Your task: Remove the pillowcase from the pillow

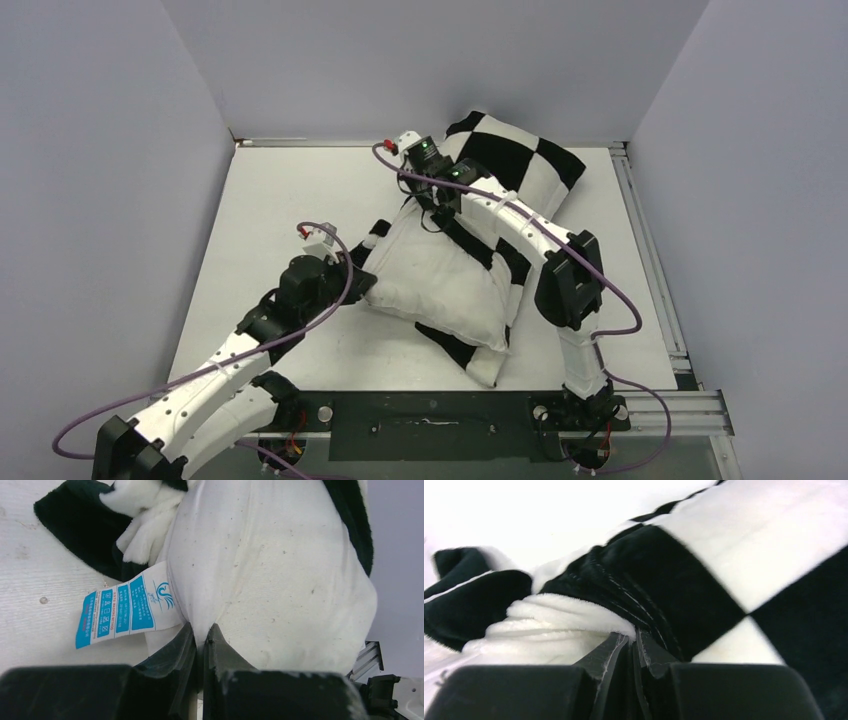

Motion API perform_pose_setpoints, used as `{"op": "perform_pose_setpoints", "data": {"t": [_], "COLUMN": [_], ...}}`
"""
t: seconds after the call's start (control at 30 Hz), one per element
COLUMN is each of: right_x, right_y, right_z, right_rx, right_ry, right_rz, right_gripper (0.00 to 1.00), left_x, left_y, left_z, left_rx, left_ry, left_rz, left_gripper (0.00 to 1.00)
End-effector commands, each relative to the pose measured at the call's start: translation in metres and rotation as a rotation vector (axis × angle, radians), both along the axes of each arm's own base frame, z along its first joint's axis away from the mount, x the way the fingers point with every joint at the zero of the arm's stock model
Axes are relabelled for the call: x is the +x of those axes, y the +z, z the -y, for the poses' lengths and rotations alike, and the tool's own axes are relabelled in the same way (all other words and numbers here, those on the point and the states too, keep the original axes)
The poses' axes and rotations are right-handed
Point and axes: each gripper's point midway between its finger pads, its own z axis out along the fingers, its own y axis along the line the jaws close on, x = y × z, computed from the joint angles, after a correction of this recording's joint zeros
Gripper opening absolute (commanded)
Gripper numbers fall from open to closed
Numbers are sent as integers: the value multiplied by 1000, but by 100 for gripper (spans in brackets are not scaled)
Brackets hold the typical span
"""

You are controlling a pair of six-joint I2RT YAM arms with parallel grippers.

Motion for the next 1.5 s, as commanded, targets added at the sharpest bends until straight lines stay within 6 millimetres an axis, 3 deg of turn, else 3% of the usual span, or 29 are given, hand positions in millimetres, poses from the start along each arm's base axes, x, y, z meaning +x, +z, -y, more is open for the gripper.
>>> {"op": "perform_pose_setpoints", "data": {"t": [0.0,0.13,0.27,0.33,0.5,0.63,0.73,0.77,0.9,1.0,1.27,1.47], "right_x": [65,90,105,104,79,60,47,43,21,5,-29,-51], "right_y": [50,64,57,46,22,24,36,42,66,72,73,68], "right_z": [80,117,138,122,49,9,-3,-3,15,39,101,143], "right_rx": [0,47,101,148,264,349,416,432,458,478,487,478], "right_ry": [-305,-414,-488,-433,-257,-189,-143,-132,-131,-156,-269,-343], "right_rz": [175,198,183,141,54,28,15,15,48,71,111,112], "right_gripper": [5,5,5,5,7,23,31,34,53,65,85,94], "left_x": [-17,-25,-31,-32,-13,17,34,37,44,39,6,-17], "left_y": [16,25,23,19,20,40,57,63,90,102,117,119], "left_z": [-25,-44,-67,-78,-93,-100,-94,-91,-80,-72,-15,45], "left_rx": [76,96,130,161,229,225,220,224,224,252,379,428], "left_ry": [27,86,173,216,313,411,406,392,330,285,126,-1], "left_rz": [-5,1,-6,-8,-10,40,67,73,131,162,219,257], "left_gripper": [0,0,0,0,0,0,27,32,61,73,90,93]}}
